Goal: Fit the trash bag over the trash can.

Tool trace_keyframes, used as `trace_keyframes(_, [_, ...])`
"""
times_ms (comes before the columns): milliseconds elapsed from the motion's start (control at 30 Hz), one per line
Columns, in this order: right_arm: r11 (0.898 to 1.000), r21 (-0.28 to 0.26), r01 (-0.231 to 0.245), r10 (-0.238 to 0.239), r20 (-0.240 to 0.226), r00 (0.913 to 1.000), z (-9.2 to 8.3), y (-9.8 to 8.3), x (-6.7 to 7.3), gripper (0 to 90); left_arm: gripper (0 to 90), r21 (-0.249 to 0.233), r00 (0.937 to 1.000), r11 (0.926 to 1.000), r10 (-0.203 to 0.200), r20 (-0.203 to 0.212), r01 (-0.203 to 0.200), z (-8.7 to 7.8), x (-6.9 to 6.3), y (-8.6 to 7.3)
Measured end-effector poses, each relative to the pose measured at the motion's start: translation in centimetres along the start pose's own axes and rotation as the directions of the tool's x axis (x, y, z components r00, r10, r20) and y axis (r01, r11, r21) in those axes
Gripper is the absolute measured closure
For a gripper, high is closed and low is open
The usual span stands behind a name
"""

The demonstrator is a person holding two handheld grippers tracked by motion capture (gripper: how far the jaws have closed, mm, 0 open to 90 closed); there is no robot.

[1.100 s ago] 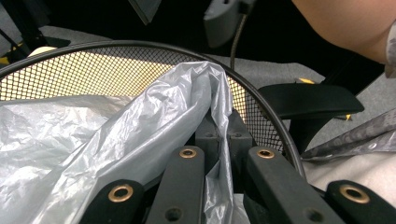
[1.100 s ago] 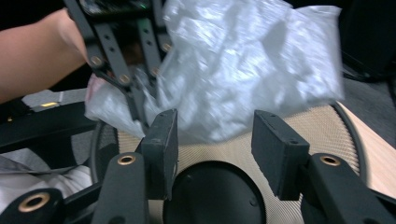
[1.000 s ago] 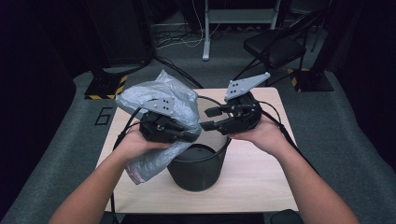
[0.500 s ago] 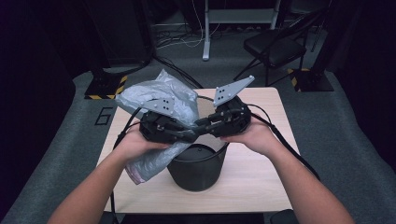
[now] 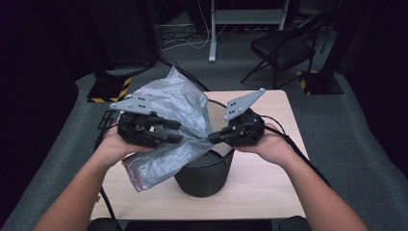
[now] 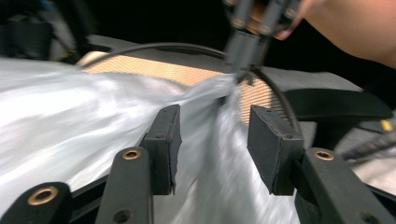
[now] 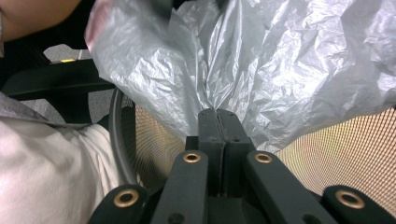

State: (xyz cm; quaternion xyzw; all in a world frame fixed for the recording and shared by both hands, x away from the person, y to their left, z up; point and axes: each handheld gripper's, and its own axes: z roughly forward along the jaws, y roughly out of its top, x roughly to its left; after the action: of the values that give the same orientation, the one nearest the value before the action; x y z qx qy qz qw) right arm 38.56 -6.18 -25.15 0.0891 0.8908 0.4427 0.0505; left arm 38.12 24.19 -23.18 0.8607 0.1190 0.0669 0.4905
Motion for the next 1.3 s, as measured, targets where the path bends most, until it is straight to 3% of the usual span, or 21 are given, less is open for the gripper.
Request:
trace_keyframes(100, [1.0, 0.001, -0.002, 0.002, -0.001, 1.0, -0.3, -0.4, 0.3, 88.9, 49.3, -0.033, 0.9973, 0.9992, -0.024, -0.07, 0.021, -1.8, 0.4, -0.2])
trace_keyframes(167, [1.0, 0.0, -0.007, 0.007, -0.004, 1.0, -0.5, -0.7, 0.3, 88.9, 45.2, -0.045, 0.9921, 0.9986, -0.032, -0.121, 0.027, -2.7, 0.7, -0.4])
trace_keyframes(267, [1.0, -0.003, -0.012, 0.012, -0.002, 0.9999, -0.6, -0.9, 0.3, 88.8, 40.1, -0.049, 0.9812, 0.998, -0.049, -0.187, 0.04, -3.7, 1.5, -0.6])
trace_keyframes(333, [1.0, -0.005, -0.013, 0.013, -0.002, 0.9999, -0.7, -0.9, 0.3, 88.8, 35.9, -0.056, 0.974, 0.996, -0.08, -0.212, 0.07, -4.0, 2.1, -0.9])
trace_keyframes(500, [1.0, -0.004, -0.009, 0.009, -0.007, 0.9999, -0.7, -1.1, 0.4, 88.8, 30.5, -0.045, 0.9549, 0.9909, -0.134, -0.265, 0.127, -3.5, 3.8, -1.8])
trace_keyframes(600, [1.0, -0.008, -0.008, 0.008, -0.009, 0.9999, -0.8, -1.1, 0.5, 88.7, 26.2, -0.054, 0.9527, 0.9818, -0.19, -0.237, 0.182, -2.5, 4.9, -2.3])
trace_keyframes(633, [1.0, -0.01, -0.005, 0.005, -0.011, 0.9999, -0.8, -1.2, 0.5, 88.7, 26.2, -0.051, 0.955, 0.9804, -0.197, -0.222, 0.19, -2.1, 5.1, -2.5])
trace_keyframes(767, [1.0, -0.015, -0.001, 0.001, -0.011, 0.9999, -1.0, -1.3, 0.6, 88.6, 26.9, -0.024, 0.9592, 0.9793, -0.202, -0.198, 0.201, -0.3, 5.4, -2.7])
trace_keyframes(933, [1.0, -0.019, 0.0, 0.0, -0.009, 1.0, -1.1, -1.5, 0.7, 88.5, 27.5, 0.014, 0.9555, 0.9783, -0.199, -0.218, 0.207, 1.3, 5.7, -2.8])
trace_keyframes(1100, [0.999, -0.031, -0.01, 0.01, 0.003, 0.9999, -1.0, -1.7, 0.6, 87.9, 34.1, 0.006, 0.9474, 0.9776, -0.202, -0.248, 0.21, 1.9, 6.1, -3.3])
trace_keyframes(1200, [0.999, -0.037, -0.019, 0.019, 0.007, 0.9998, -0.8, -1.7, 0.4, 86.7, 42.0, 0.023, 0.9347, 0.9762, -0.2, -0.294, 0.216, 1.9, 6.4, -3.5])
trace_keyframes(1300, [0.999, -0.045, -0.029, 0.029, 0.006, 0.9995, -0.4, -1.7, 0.1, 86.2, 49.2, 0.023, 0.9275, 0.9728, -0.213, -0.308, 0.231, 1.9, 6.8, -3.9])
